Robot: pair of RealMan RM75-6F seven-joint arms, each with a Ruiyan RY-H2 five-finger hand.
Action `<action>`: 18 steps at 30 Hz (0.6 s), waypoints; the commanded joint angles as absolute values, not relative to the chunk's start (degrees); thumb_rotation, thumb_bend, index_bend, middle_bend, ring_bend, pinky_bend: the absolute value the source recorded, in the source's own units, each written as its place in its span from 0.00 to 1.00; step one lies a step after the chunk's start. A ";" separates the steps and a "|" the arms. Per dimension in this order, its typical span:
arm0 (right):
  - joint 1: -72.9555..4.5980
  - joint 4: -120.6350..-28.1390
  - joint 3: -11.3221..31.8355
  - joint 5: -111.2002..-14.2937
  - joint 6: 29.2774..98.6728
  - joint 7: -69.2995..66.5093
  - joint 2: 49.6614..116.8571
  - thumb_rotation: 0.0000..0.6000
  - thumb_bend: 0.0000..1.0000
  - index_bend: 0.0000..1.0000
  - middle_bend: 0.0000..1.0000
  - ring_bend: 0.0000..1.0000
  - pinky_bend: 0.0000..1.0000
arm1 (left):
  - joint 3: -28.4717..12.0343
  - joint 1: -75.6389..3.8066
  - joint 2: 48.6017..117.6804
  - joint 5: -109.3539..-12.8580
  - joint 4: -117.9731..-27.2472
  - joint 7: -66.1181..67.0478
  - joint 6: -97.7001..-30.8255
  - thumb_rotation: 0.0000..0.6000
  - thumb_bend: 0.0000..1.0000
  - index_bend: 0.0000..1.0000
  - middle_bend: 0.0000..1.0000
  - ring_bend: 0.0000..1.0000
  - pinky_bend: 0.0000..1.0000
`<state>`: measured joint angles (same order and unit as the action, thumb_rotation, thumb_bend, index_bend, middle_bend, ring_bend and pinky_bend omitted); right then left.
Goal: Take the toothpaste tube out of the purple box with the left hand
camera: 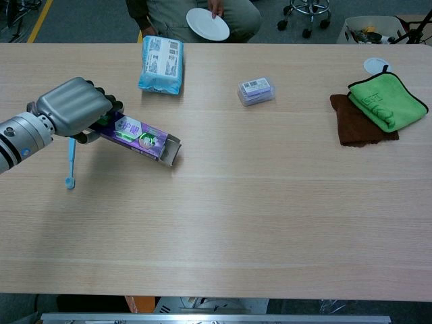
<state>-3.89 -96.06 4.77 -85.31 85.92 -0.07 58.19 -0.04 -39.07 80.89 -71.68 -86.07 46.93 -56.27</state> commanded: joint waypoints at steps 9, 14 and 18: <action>-3.13 -95.43 4.78 -85.60 87.19 -1.47 57.96 1.00 0.20 0.24 0.30 0.29 0.32 | -0.40 -40.01 81.73 -69.11 -98.20 73.96 -66.72 1.00 0.33 0.36 0.45 0.41 0.40; -2.88 -95.27 4.72 -85.59 87.40 -1.89 57.88 1.00 0.20 0.24 0.30 0.29 0.33 | -1.16 -40.39 83.36 -67.54 -99.33 77.64 -68.26 1.00 0.33 0.36 0.45 0.41 0.40; -2.79 -95.02 4.66 -85.49 87.30 -2.09 57.91 1.00 0.20 0.24 0.30 0.29 0.33 | -1.74 -40.61 83.44 -66.70 -100.28 77.44 -68.68 1.00 0.33 0.36 0.45 0.41 0.40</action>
<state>-2.79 -95.02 4.66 -85.48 87.28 -2.10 57.91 -1.62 -40.54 83.40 -66.82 -100.16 77.55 -68.59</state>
